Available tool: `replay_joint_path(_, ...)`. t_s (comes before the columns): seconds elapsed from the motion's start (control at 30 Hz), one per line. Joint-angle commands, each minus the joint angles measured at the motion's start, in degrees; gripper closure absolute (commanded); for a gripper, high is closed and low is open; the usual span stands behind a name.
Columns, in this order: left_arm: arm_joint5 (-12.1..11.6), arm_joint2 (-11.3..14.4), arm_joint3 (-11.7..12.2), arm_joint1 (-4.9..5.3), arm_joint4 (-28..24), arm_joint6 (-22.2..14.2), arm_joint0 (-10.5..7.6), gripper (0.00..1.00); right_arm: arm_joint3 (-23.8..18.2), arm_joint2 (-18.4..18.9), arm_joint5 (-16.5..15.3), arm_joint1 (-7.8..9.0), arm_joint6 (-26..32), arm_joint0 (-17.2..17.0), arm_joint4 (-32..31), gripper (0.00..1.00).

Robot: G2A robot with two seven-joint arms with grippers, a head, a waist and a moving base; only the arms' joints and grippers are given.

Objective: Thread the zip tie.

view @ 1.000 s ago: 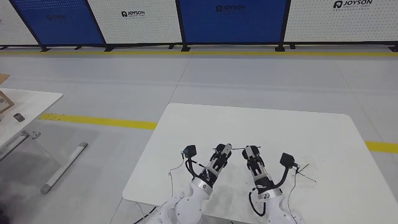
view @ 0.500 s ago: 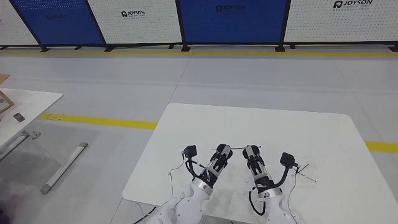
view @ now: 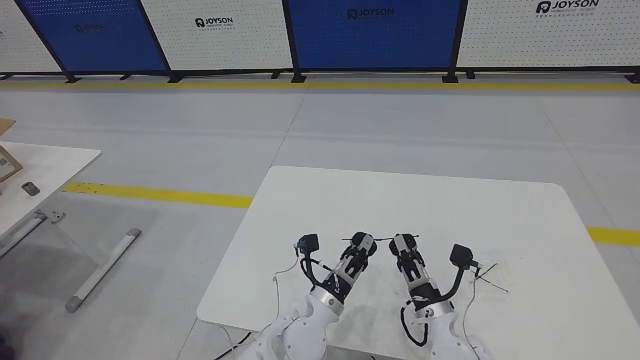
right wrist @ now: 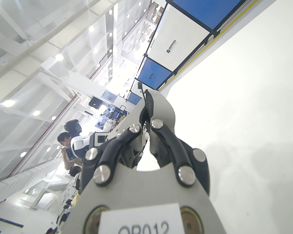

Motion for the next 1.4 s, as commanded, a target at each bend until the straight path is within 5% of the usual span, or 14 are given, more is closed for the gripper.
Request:
replay_joint_path(0.0, 0.0, -0.1, -0.1, 0.01, 0.2, -0.1, 0.06, 1.00, -0.1, 0.1, 0.1, 0.01, 0.2, 0.0, 0.0, 1.00)
replay_joint_path(0.47, 0.0, -0.4, -0.3, 0.03, 1.1, -0.8, 0.34, 1.00, -0.1, 0.9, 2.7, 0.16, 6.9, 1.0, 3.7, 1.00)
replay_joint_path(0.57, 0.3, -0.4, -0.3, -0.01, 0.9, -0.7, 0.34, 1.00, -0.2, 0.8, 2.6, 0.16, 6.2, 0.8, 3.0, 0.72)
replay_joint_path(0.67, 0.7, -0.5, -0.2, -0.06, 0.8, -0.7, 0.25, 1.00, -0.5, 0.7, 2.4, 0.13, 4.9, 0.4, 2.1, 0.67)
replay_joint_path(1.37, 1.8, 0.0, 0.9, -0.50, 1.3, 0.1, -0.53, 1.00, -1.8, 2.4, -0.1, 0.43, 2.6, -1.4, 1.5, 0.82)
